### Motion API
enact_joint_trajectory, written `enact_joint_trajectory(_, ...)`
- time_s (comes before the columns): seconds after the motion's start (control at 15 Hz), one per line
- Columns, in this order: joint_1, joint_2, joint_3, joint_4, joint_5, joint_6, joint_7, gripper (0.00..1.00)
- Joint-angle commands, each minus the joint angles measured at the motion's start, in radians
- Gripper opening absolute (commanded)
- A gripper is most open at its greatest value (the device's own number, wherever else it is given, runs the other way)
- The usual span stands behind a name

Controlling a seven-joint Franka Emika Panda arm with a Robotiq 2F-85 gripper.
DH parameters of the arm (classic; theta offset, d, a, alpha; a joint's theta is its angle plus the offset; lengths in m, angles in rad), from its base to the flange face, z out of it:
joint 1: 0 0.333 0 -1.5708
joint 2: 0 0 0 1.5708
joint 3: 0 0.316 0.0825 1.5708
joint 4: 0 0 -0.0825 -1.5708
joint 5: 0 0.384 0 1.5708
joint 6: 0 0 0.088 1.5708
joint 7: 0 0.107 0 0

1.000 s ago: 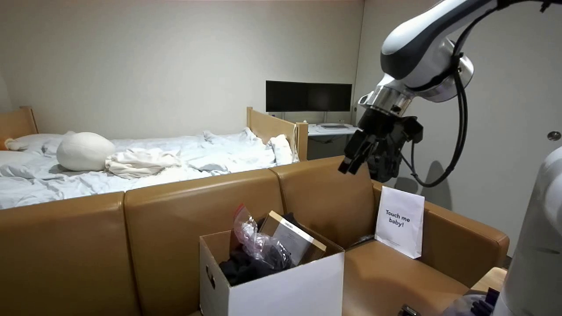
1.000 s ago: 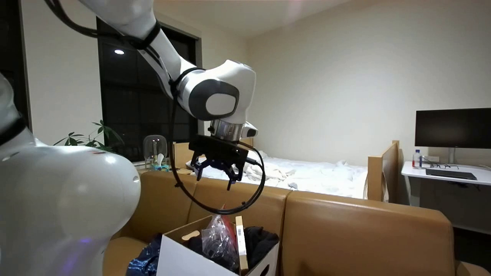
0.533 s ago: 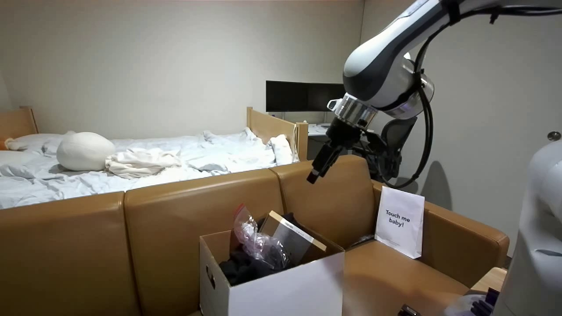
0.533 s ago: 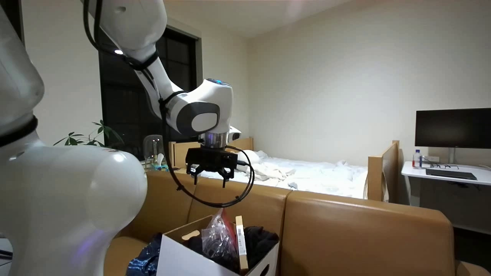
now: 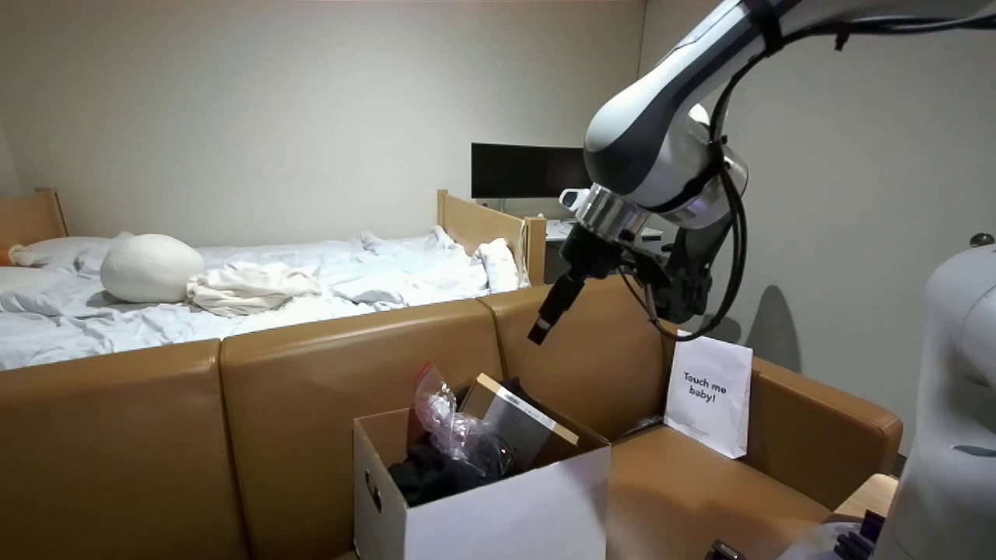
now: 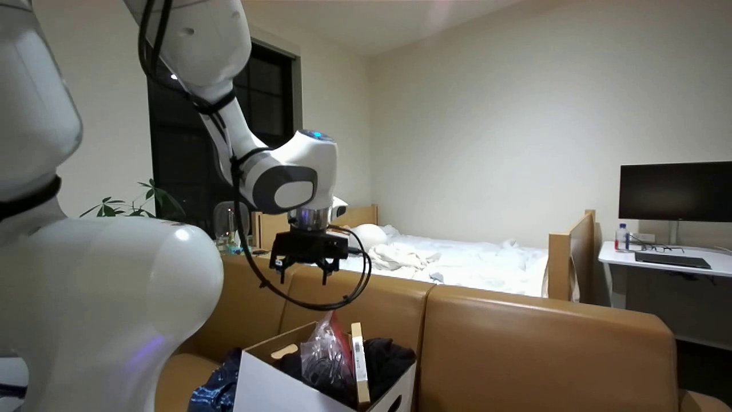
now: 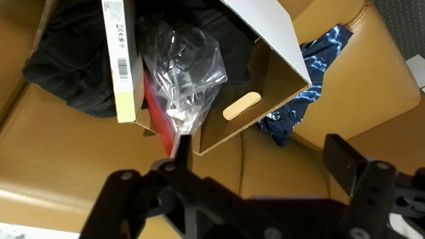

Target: Pick the box in the white box and put it on the couch

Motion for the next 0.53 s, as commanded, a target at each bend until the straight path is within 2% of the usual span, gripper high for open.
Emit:
enact_joint_trajectory(0.0, 0.193, 0.163, -0.133, -0.001, 0.237, 0.125, -0.264, 1.0)
enact_joint_trajectory(0.2, 0.318, 0.251, -0.238, 0.0, 0.387, 0.147, -0.483, 1.0)
enact_joint_trajectory(0.47, 0.352, 0.369, -0.304, 0.022, 0.532, 0.175, -0.765, 1.0)
